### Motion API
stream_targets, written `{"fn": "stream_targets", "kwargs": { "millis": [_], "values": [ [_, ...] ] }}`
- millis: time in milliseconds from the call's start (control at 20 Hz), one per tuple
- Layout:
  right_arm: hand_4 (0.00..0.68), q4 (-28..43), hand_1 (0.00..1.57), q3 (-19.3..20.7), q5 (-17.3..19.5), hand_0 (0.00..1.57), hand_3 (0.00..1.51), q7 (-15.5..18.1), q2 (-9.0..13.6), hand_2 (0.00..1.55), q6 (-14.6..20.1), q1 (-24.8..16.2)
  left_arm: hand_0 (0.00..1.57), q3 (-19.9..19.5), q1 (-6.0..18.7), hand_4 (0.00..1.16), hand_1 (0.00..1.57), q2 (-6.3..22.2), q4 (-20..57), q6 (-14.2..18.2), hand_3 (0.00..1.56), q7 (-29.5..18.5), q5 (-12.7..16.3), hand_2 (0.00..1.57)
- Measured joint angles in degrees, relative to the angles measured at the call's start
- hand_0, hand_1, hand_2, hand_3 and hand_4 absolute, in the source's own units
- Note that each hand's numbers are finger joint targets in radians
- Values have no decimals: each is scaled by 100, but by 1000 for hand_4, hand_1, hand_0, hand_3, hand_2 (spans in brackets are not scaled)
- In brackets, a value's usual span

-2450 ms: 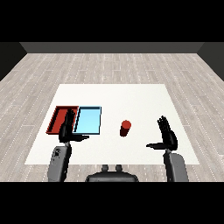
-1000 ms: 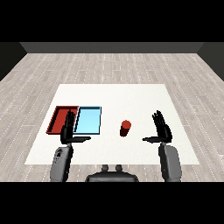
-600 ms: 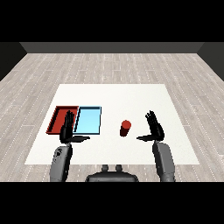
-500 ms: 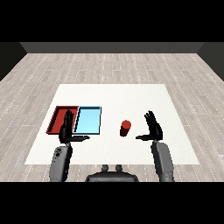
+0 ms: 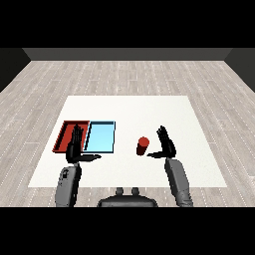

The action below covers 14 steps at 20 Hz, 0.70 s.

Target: Pick the red can and put it in the red box

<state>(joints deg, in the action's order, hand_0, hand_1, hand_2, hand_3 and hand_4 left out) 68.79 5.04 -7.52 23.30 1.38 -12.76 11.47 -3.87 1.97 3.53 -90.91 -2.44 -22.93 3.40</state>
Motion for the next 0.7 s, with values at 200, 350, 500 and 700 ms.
{"fn": "stream_targets", "kwargs": {
  "millis": [200,350,500,700],
  "values": [
    [0,-12,0,-133,-115,0,0,36,-67,0,-20,-83,0,18,114,0,0,-60,204,-1,0,-100,2,0],
    [0,-258,0,-306,-130,0,0,144,-103,0,171,56,0,-3,60,0,0,-71,219,-45,0,-157,68,0],
    [0,-411,0,-447,-114,0,0,237,-121,0,342,135,0,-8,165,0,0,-66,275,-40,0,-145,78,0],
    [0,-765,0,-569,-163,0,0,527,-129,0,436,153,0,39,48,0,0,-98,215,-37,0,-211,49,0]
  ]
}}
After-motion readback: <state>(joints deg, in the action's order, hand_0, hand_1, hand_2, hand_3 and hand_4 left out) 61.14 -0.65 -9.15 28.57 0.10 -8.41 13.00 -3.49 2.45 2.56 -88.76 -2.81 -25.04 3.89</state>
